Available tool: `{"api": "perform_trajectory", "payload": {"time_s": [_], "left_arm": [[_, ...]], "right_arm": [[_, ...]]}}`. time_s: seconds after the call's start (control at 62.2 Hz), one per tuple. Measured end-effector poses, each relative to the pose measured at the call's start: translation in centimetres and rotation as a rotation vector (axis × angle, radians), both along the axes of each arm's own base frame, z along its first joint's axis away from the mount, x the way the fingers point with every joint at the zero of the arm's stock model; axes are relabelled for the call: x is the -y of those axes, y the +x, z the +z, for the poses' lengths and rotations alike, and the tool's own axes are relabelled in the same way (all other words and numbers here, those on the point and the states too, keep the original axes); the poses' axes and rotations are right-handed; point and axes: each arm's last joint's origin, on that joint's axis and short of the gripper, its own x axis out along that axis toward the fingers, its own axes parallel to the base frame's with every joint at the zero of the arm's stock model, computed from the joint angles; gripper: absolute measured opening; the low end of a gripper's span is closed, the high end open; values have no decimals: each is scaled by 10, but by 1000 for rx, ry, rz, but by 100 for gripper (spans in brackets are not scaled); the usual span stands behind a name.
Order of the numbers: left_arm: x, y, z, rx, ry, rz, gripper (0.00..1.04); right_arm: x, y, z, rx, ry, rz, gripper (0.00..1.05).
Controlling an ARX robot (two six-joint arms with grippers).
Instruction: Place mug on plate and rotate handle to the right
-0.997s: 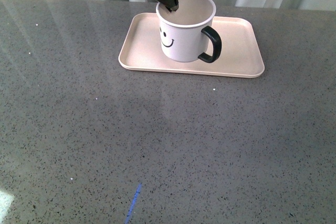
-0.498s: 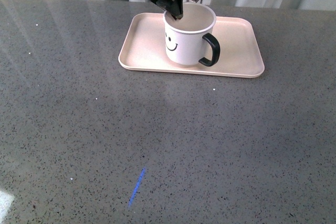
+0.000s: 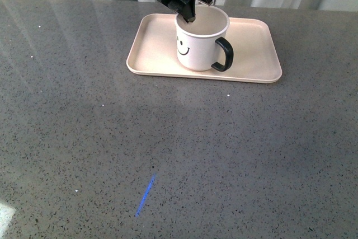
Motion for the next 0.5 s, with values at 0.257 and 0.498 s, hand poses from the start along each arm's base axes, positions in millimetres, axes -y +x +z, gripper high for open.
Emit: {"api": "perform_trajectory", "payload": {"time_s": [0.257, 0.498], "left_arm": [[2, -1, -4, -11, -3, -9, 41], [3, -1, -3, -14, -22, -24, 79]], "right_arm": [[0, 0, 0, 0, 0, 0, 96], [0, 0, 0, 0, 0, 0, 96]]}}
